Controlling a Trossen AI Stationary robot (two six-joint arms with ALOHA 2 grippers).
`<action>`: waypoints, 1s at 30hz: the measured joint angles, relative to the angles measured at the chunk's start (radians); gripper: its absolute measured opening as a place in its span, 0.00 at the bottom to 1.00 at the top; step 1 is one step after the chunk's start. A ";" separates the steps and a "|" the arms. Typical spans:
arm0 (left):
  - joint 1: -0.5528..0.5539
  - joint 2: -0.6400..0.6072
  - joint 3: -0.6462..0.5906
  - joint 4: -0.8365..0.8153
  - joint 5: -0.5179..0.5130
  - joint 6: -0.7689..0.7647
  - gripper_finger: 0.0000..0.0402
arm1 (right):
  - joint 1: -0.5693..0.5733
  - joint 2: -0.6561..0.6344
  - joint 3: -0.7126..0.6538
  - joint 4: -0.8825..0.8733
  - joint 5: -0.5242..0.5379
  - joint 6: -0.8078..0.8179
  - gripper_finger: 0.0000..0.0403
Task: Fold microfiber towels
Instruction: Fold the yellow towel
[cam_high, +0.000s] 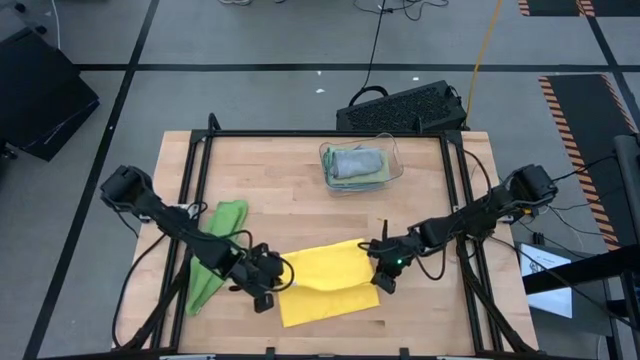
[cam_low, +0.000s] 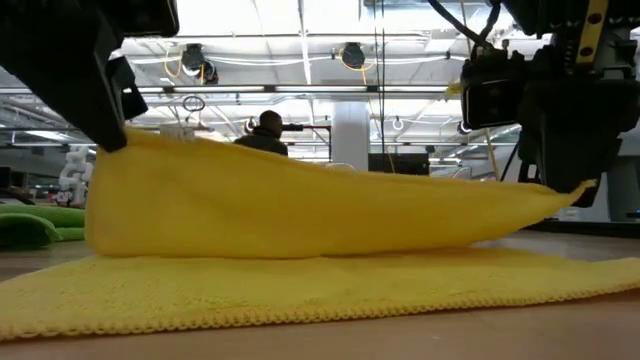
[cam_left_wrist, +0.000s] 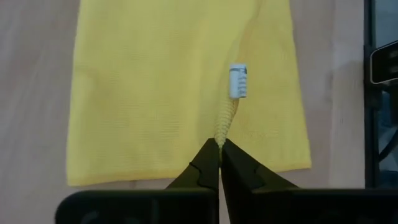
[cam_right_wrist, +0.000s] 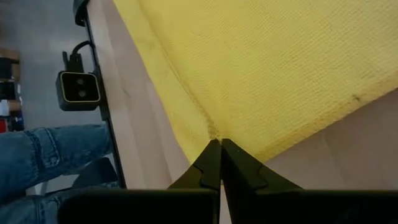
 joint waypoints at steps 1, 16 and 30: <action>0.000 0.009 0.000 0.009 0.001 0.000 0.01 | 0.000 0.005 0.000 0.000 0.000 0.000 0.00; -0.006 0.037 0.000 0.055 0.009 0.000 0.04 | 0.033 0.044 0.000 0.045 -0.053 0.072 0.00; -0.025 0.044 0.000 0.091 0.032 -0.008 0.01 | 0.065 0.046 0.001 0.090 -0.073 0.171 0.00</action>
